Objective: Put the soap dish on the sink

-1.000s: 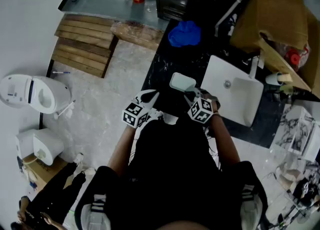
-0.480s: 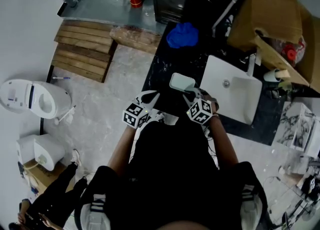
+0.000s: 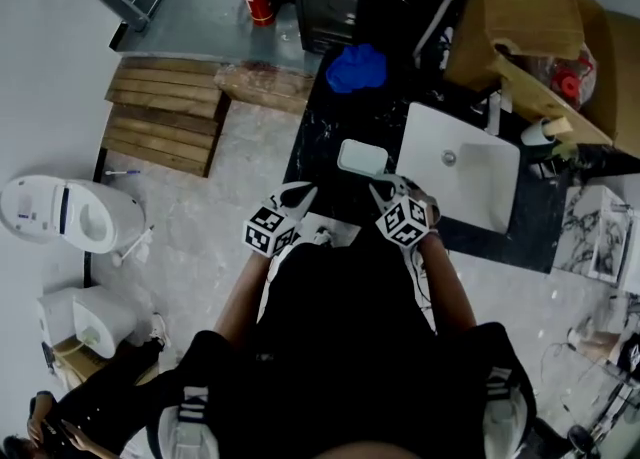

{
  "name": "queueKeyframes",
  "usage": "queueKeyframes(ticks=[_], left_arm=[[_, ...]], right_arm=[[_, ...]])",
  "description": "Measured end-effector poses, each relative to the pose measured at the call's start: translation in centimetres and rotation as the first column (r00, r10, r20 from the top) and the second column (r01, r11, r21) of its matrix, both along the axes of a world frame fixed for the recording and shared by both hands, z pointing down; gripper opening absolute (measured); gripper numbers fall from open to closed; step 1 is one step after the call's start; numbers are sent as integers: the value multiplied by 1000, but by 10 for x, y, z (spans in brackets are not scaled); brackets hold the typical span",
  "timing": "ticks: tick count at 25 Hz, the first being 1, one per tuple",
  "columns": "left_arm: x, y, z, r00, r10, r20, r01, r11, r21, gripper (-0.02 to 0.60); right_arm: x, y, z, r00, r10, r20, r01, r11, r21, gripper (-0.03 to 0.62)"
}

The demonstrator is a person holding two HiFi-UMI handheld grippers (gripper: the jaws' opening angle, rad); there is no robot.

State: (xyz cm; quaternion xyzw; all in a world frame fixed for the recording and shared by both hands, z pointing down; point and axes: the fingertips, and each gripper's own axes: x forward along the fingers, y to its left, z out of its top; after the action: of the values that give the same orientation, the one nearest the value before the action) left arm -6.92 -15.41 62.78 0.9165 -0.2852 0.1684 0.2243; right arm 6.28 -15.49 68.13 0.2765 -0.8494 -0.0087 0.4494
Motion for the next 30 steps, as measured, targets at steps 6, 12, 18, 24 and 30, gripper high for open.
queueKeyframes(ticks=[6,12,18,24,30], left_arm=[[-2,19,-3,999,46,6,-46,999,12,0],[-12,35,1,998,68,18,-68,998,9,0],[-12,45,1,996,82,16,-82,997,1,0],[-6,47,-3,995,95,3,-95,995,14,0],[-1,46,-6,995,95,8,-95,995,19,0]], right_arm=[[11,16,-6,993,108,53,-108,994,-2,-5],[9,30,-28,951,208,228,-207,978,-28,-5],[1,49,-31,935,237,263,-235,971,-39,-5],[2,62,-28,938,242,248,-235,970,-58,-5],[13,67,-31,929,257,265,-250,966,-62,-5]])
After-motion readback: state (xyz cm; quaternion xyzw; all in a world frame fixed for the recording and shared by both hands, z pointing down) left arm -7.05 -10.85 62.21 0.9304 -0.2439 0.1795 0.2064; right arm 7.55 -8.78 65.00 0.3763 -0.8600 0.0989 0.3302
